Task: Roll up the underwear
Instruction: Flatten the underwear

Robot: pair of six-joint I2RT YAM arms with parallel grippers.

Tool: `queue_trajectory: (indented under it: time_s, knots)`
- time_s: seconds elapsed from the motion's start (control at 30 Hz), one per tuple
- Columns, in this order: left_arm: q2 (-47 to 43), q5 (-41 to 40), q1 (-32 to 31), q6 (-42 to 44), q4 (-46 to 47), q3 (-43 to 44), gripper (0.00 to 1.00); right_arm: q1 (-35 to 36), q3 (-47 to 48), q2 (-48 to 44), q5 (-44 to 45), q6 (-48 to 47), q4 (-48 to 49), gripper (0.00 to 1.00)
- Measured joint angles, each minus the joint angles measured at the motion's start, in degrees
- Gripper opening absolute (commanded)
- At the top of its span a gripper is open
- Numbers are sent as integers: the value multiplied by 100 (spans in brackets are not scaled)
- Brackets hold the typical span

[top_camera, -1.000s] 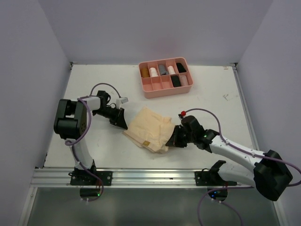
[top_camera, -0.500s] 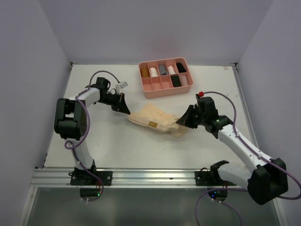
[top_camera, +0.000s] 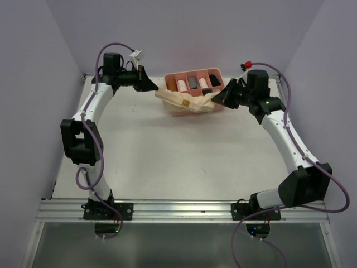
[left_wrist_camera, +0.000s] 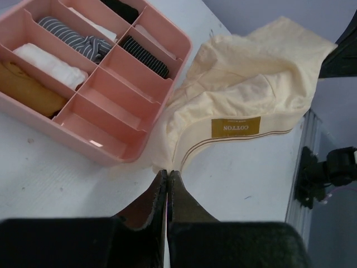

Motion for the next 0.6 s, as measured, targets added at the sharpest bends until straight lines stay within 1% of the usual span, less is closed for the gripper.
queue_trajectory:
  time_s: [0.1,0.17,0.23,0.27,0.3,0.33,0.37,0.4,0.47,0.53,0.57,0.6]
  knots:
    - [-380,31,4,678,-584,-243,0,2,-420,-398,-249,0,-94,0]
    - [-730,31,4,1362,-1143,-660,0,7,-1054,-767,-332,-13,-221,0]
    - [-1097,-2,4,2096,-1735,-1309,0,7,-1823,-1132,-409,-37,-514,0]
    - [-1244,-44,4,2457,-2074,-1668,0,7,-2197,-1283,-415,-50,-750,10]
    - [-1342,-105,4,2787,-2396,-2004,15,11,-2520,-1401,-413,-72,-1023,46]
    - [-1384,-175,4,3193,-2721,-2323,26,11,-2745,-1473,-411,-81,-1259,55]
    - [-1388,-238,4,3499,-2997,-2544,35,11,-2973,-1543,-409,-201,-1556,59]
    - [-1370,-326,7,3821,-3324,-2791,47,11,-3119,-1596,-407,-297,-1884,61]
    - [-1362,-472,48,4350,-3862,-3191,52,11,-3176,-1698,-398,-511,-2496,60]
    - [-1377,-535,184,4649,-4203,-3329,53,11,-3042,-1847,-339,-699,-2907,52]
    - [-1397,-544,293,4699,-4249,-3318,53,11,-2887,-1882,-289,-763,-3073,41]
    - [-1436,-557,415,4734,-4240,-3268,52,11,-2688,-1899,-254,-826,-3147,33]
